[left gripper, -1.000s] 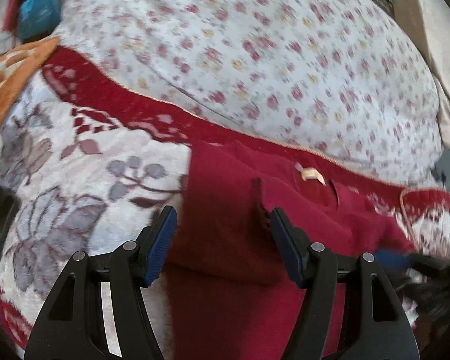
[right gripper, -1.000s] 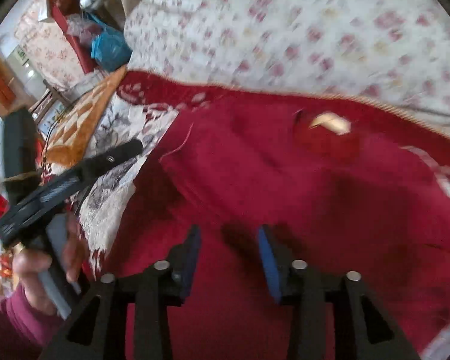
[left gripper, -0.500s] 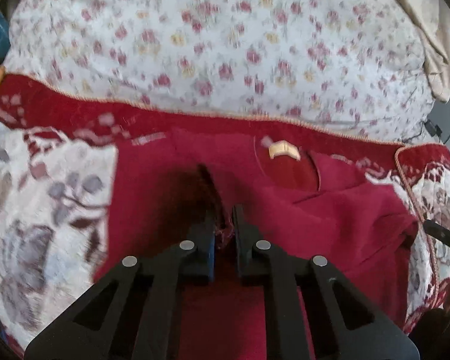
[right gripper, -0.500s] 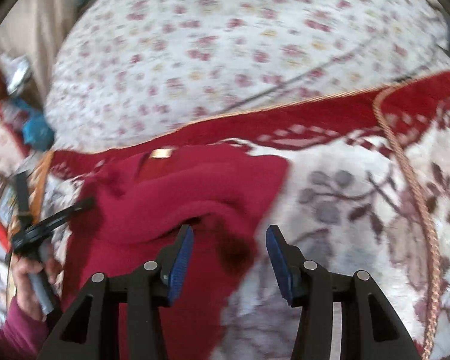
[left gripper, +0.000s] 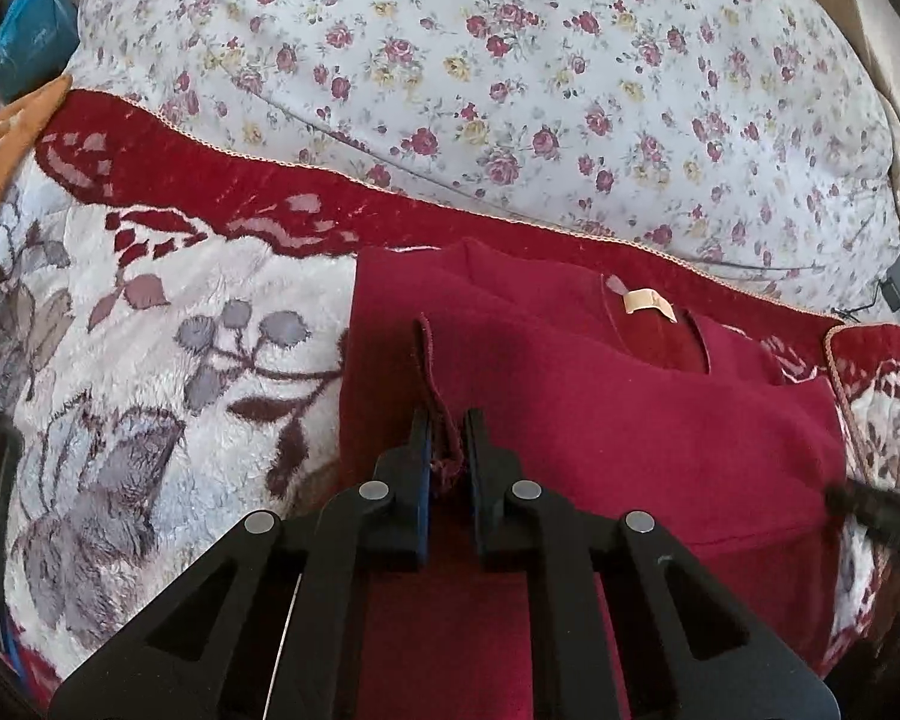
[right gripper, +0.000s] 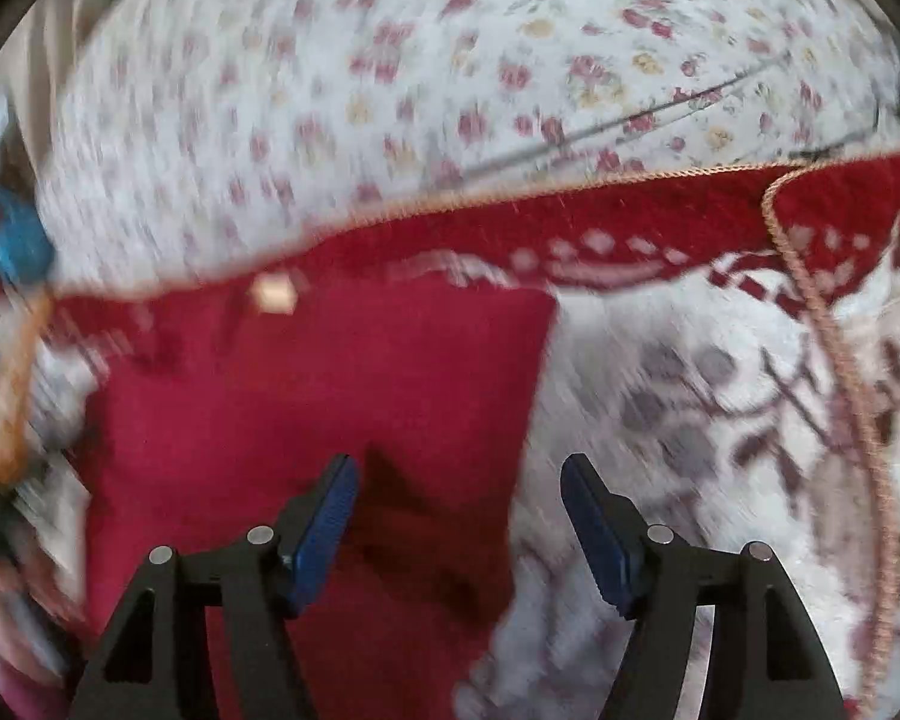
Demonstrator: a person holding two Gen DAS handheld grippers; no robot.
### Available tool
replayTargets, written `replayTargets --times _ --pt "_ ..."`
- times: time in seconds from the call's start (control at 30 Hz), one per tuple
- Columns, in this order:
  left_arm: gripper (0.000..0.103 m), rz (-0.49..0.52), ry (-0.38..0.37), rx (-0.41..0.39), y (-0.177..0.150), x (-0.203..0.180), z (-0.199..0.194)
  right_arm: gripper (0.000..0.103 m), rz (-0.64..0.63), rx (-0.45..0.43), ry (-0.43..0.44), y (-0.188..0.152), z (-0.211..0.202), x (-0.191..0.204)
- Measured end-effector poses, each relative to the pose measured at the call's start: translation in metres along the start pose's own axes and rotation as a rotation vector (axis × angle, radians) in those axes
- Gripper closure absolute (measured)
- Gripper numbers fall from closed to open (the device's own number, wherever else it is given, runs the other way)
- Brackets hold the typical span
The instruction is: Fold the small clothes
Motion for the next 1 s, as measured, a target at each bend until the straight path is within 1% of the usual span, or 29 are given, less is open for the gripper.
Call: replayTargets --times 0.03,0.07,0.13,0.2,0.23,0.33,0.4,0.43,0.5,0.53,0.57,0.6,0.63,0.73,0.77,0.8,0.83,0.87,0.9,0.97,1.0 --pt "0.094 -0.003 -0.001 0.0 0.0 0.0 0.0 0.035 -0.038 0.042 -0.029 -0.01 0.004 0.002" --pt "0.094 -0.006 -0.001 0.003 -0.001 0.001 0.001 0.035 -0.072 0.066 -0.03 -0.02 0.004 0.004" --pt "0.094 -0.011 0.002 0.007 -0.002 0.002 0.002 0.035 -0.088 0.082 -0.041 -0.033 -0.004 0.002" --pt "0.094 -0.012 0.008 0.008 -0.003 0.001 0.002 0.035 -0.064 0.082 -0.008 -0.036 -0.016 -0.002" --pt "0.094 -0.01 0.014 0.005 -0.004 0.0 0.002 0.035 -0.051 0.065 0.004 -0.033 -0.024 -0.003" --pt "0.094 -0.001 0.03 -0.005 -0.005 -0.001 0.002 0.034 -0.014 -0.037 0.019 -0.011 -0.04 -0.008" --pt "0.094 0.003 0.039 -0.007 -0.006 -0.002 0.003 0.033 0.028 -0.084 0.045 0.007 -0.035 -0.011" --pt "0.094 0.004 0.043 -0.01 -0.006 -0.002 0.004 0.033 0.047 -0.084 0.068 0.015 -0.026 -0.014" --pt "0.094 0.011 0.053 -0.012 -0.006 -0.003 0.005 0.034 0.083 -0.035 0.09 0.024 0.001 -0.019" --pt "0.094 0.017 0.057 -0.015 -0.006 -0.004 0.005 0.048 0.1 -0.005 0.101 0.025 0.018 -0.021" --pt "0.094 0.022 0.062 -0.018 -0.006 -0.004 0.005 0.06 0.101 0.007 0.11 0.025 0.026 -0.021" --pt "0.094 0.025 0.064 -0.02 -0.006 -0.005 0.005 0.067 0.091 0.009 0.106 0.024 0.03 -0.019" --pt "0.093 0.028 0.065 -0.021 -0.006 -0.006 0.005 0.082 0.069 -0.029 0.09 0.025 0.025 -0.018" --pt "0.092 0.042 0.077 -0.021 -0.007 -0.01 0.006 0.088 0.008 -0.093 0.03 0.028 0.009 -0.016" --pt "0.09 0.048 0.087 -0.021 -0.008 -0.011 0.007 0.088 -0.005 -0.104 0.003 0.029 0.007 -0.018" --pt "0.09 0.056 0.096 -0.024 -0.008 -0.013 0.008 0.089 -0.02 -0.105 -0.038 0.028 0.009 -0.022" --pt "0.09 0.062 0.102 -0.028 -0.009 -0.014 0.007 0.089 -0.043 -0.083 -0.101 0.026 0.018 -0.026" --pt "0.09 0.064 0.106 -0.031 -0.009 -0.014 0.007 0.089 -0.054 -0.062 -0.122 0.024 0.025 -0.027" --pt "0.089 0.063 0.107 -0.033 -0.01 -0.013 0.006 0.089 -0.058 -0.061 -0.125 0.023 0.025 -0.029" --pt "0.089 0.057 0.103 -0.03 -0.01 -0.012 0.007 0.089 -0.051 -0.092 -0.125 0.024 0.012 -0.028" --pt "0.089 0.054 0.102 -0.029 -0.01 -0.011 0.007 0.083 -0.037 -0.107 -0.13 0.025 0.005 -0.027"
Point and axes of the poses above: each gripper's, at about its wrist camera, not at the fingertips, and z roughly the way its jaws point, x to its left, y to its top, the point moved 4 cm from there along z, roughly the way its jaws point, and after that the axes turned 11 degrees about y, right-handed, at the moved point
